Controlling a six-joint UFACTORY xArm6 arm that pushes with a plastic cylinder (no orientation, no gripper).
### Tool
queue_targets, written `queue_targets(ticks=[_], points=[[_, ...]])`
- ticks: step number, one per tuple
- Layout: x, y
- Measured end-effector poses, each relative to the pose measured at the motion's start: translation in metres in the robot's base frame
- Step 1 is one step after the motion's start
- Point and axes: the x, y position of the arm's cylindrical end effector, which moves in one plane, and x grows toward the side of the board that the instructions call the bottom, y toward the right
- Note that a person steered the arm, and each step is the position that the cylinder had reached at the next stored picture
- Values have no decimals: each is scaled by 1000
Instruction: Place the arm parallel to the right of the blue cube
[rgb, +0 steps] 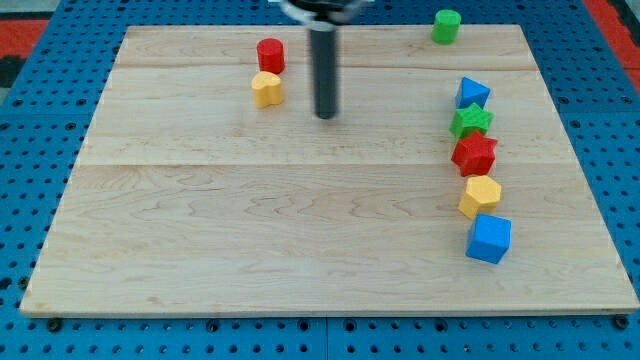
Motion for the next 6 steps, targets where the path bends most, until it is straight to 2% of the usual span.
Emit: queue_targets(ticks=[2,3,4,5,6], points=[[176,62],[228,149],[211,246],[163,230],[140,220]])
